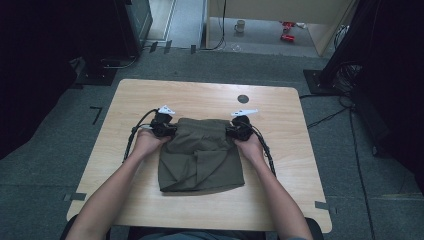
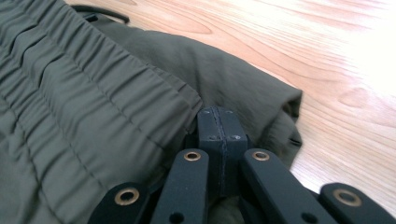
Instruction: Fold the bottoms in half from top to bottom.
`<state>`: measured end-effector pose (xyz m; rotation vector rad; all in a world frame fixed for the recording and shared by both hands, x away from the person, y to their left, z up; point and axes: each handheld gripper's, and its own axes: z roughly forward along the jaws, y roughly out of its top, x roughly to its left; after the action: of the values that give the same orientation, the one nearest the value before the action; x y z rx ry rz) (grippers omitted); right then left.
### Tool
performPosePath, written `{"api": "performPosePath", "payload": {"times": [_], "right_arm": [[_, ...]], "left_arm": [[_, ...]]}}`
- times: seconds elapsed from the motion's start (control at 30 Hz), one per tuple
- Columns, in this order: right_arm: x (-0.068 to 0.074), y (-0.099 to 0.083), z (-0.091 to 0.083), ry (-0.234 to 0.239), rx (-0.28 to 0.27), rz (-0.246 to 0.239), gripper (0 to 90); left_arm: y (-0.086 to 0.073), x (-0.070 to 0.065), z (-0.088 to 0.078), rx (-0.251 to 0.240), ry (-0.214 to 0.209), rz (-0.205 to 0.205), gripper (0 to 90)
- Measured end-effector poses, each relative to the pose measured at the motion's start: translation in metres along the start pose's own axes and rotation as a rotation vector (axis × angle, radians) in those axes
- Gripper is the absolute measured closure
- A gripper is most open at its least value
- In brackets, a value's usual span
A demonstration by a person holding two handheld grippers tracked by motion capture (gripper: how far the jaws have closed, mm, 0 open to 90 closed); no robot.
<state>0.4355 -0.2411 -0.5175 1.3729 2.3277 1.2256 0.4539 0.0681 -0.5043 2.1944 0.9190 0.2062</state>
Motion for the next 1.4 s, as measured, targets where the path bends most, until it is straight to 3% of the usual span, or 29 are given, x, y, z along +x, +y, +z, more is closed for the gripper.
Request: {"api": "performPosePath", "payload": {"times": [0.13, 0.2, 0.37, 0.47, 0.6, 0.93, 1.2, 1.4], "right_arm": [[-0.002, -0.001, 0.001, 0.062, -0.012, 0.048, 83.4], [-0.006, -0.001, -0.001, 0.099, -0.013, 0.076, 78.5], [-0.007, 0.002, -0.015, 0.153, -0.048, 0.077, 73.3], [-0.002, 0.003, -0.025, 0.159, -0.061, 0.060, 71.6], [0.007, -0.001, -0.038, 0.141, -0.060, -0.006, 70.4], [0.026, -0.012, -0.059, 0.143, -0.063, -0.059, 69.9], [0.038, -0.023, -0.075, 0.166, -0.052, -0.091, 68.6], [0.045, -0.029, -0.089, 0.164, -0.060, -0.122, 66.6]], "left_arm": [[0.000, 0.002, -0.002, -0.007, -0.018, -0.033, 90.0], [0.001, 0.003, -0.008, -0.027, -0.031, -0.044, 81.3], [0.007, -0.001, -0.030, -0.071, -0.025, 0.001, 65.7], [0.008, -0.008, -0.041, -0.072, -0.011, 0.047, 61.4], [0.005, -0.017, -0.049, -0.071, 0.003, 0.090, 57.5], [-0.012, -0.033, -0.065, -0.078, -0.011, 0.098, 54.5], [-0.025, -0.048, -0.080, -0.098, -0.021, 0.139, 49.6], [-0.034, -0.054, -0.090, -0.102, -0.042, 0.127, 46.7]]}}
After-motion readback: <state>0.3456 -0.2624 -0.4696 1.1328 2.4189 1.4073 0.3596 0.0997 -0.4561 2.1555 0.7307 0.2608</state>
